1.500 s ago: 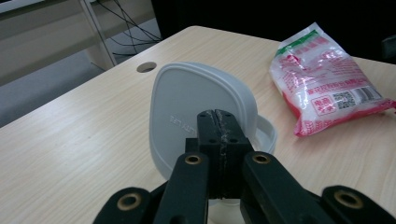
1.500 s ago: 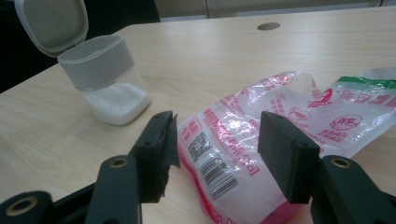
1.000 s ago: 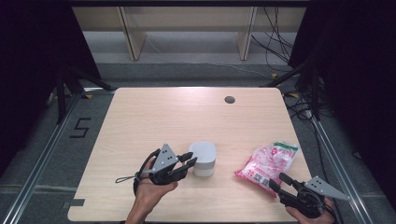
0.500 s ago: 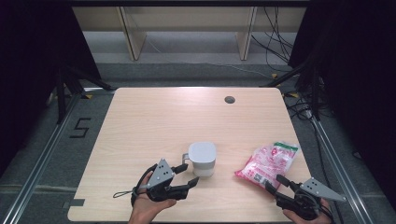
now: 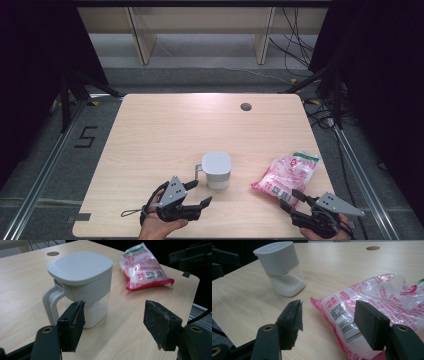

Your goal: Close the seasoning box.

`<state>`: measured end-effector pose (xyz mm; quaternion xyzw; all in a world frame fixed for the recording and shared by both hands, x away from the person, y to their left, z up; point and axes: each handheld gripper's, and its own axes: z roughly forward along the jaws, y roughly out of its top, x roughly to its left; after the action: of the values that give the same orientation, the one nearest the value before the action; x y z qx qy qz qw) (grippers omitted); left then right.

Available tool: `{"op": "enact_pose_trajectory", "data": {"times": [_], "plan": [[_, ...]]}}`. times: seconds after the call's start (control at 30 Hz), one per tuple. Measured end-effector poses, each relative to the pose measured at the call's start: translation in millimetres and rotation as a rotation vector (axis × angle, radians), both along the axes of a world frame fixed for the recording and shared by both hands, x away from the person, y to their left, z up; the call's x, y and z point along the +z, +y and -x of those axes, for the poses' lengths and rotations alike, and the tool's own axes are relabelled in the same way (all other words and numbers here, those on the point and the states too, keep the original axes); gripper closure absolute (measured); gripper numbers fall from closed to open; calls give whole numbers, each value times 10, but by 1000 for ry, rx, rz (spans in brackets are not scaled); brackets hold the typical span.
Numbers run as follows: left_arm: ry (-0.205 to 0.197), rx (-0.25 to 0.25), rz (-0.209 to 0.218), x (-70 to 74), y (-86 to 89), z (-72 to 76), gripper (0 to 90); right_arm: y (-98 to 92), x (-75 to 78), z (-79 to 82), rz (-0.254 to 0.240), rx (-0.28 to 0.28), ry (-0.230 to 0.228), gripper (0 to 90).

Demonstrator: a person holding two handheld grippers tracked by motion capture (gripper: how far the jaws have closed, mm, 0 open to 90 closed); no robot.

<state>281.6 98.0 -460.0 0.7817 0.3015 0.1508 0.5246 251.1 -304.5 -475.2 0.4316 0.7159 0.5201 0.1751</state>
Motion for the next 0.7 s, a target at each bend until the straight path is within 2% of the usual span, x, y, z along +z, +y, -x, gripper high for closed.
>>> {"op": "enact_pose_trajectory", "data": {"times": [0.07, 0.13, 0.2, 0.23, 0.27, 0.3, 0.33, 0.37, 0.4, 0.43, 0.5, 0.53, 0.57, 0.6, 0.63, 0.67, 0.7], "plan": [[5, 1, 1, -35, -2, 8, 315, 9, 0, 7, 2, 11, 13, 392], [13, 3, -4, -66, -2, 15, 304, 1, -4, 0, 27, 17, -5, 389], [16, -3, -1, -94, -2, 14, 295, 33, -12, 16, -5, 13, 22, 389], [14, 0, -15, -96, 2, 18, 295, 31, -14, 16, 14, 7, 18, 389], [16, -2, -12, -104, 0, 22, 294, 23, -17, 2, 29, 16, -7, 389], [5, -16, -18, -112, 5, 16, 293, 38, -10, 22, 6, 24, 29, 389], [15, -8, 2, -123, -9, 25, 292, 29, -8, 22, 26, 23, 17, 389], [16, -1, 0, -135, -10, 31, 291, 36, -15, 19, 20, 28, 15, 389], [14, 5, -11, -138, -12, 40, 288, 44, -21, 22, 13, 28, 10, 389], [13, -2, -29, -145, -5, 45, 286, 38, -20, 18, 33, 24, -8, 389], [15, -2, -19, -173, -25, 59, 285, 48, -22, 26, 37, 35, 4, 389], [22, -12, -21, -190, -28, 63, 285, 67, -11, 59, 21, 23, 51, 387], [23, -8, -31, -199, -26, 69, 282, 78, -17, 59, 16, 30, 49, 388], [22, -12, -35, -208, -26, 73, 279, 66, -28, 35, 39, 42, 14, 388], [26, -9, -26, -224, -29, 81, 275, 74, -30, 36, 46, 43, 14, 387], [29, -10, -9, -237, -37, 86, 273, 94, -27, 53, 29, 47, 17, 387], [24, -9, -21, -241, -29, 91, 273, 83, -27, 44, 57, 56, 4, 388]]}}
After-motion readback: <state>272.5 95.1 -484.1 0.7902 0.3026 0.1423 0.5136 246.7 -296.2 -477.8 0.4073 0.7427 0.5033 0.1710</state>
